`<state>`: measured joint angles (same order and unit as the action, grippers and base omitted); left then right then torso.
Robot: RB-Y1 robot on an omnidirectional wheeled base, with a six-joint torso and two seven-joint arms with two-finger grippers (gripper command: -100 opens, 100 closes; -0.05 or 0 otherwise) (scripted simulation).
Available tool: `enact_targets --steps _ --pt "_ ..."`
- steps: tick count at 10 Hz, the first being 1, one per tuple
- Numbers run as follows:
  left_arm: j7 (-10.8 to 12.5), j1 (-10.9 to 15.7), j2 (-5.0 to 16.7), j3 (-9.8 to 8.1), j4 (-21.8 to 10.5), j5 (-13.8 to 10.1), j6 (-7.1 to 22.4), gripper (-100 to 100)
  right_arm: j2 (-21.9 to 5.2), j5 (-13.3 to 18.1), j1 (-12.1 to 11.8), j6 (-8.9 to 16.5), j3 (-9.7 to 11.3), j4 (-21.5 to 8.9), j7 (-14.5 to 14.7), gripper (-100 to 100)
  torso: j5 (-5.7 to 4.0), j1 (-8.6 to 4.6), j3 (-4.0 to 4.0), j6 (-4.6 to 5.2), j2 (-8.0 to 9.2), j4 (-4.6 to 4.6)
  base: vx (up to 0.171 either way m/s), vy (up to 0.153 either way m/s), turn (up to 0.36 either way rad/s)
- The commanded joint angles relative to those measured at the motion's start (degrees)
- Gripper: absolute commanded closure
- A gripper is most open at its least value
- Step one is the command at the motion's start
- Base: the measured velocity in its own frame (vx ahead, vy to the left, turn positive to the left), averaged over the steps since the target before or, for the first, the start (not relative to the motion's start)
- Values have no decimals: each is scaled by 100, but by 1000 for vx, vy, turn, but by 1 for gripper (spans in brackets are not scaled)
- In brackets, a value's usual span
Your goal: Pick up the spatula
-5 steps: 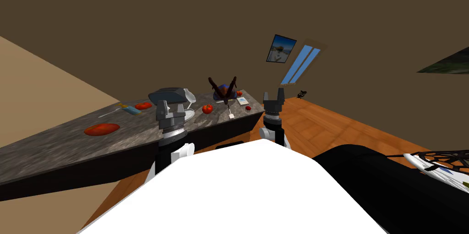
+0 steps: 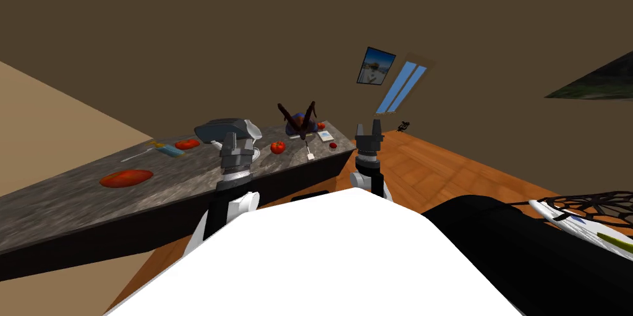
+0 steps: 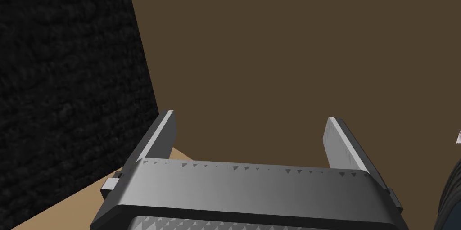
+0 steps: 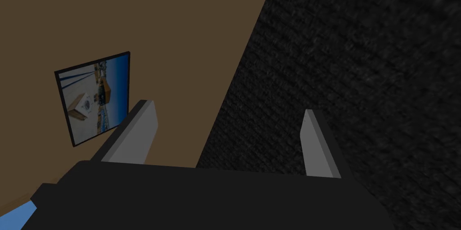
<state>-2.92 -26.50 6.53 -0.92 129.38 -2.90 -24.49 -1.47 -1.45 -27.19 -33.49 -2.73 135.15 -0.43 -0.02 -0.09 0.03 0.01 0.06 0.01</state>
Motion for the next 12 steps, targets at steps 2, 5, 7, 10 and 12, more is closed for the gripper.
enact_targets --steps 2,5,7,10,12 --pt "-77 126 274 25 -3 -136 350 -100 0 0 0 0 0 0 0 0 0 -1 0 1 0 0 -16 -26 -61" --pt "-185 328 643 54 -32 -347 833 -100 0 0 0 0 0 0 0 0 -1 -4 -1 1 -2 0 -11 -32 -71" --pt "-245 436 839 71 -51 -466 1102 -100 0 0 0 0 0 0 0 0 0 0 -2 0 -4 -1 -8 -25 -57" --pt "-377 661 1255 108 -96 -726 1603 -100 0 0 0 0 0 0 0 0 0 1 -2 -2 -3 -1 -8 -28 -70" --pt "-448 774 1473 129 -125 -867 1902 -100 0 0 0 0 0 0 0 0 0 1 -2 -2 -3 -1 -8 -29 -63"
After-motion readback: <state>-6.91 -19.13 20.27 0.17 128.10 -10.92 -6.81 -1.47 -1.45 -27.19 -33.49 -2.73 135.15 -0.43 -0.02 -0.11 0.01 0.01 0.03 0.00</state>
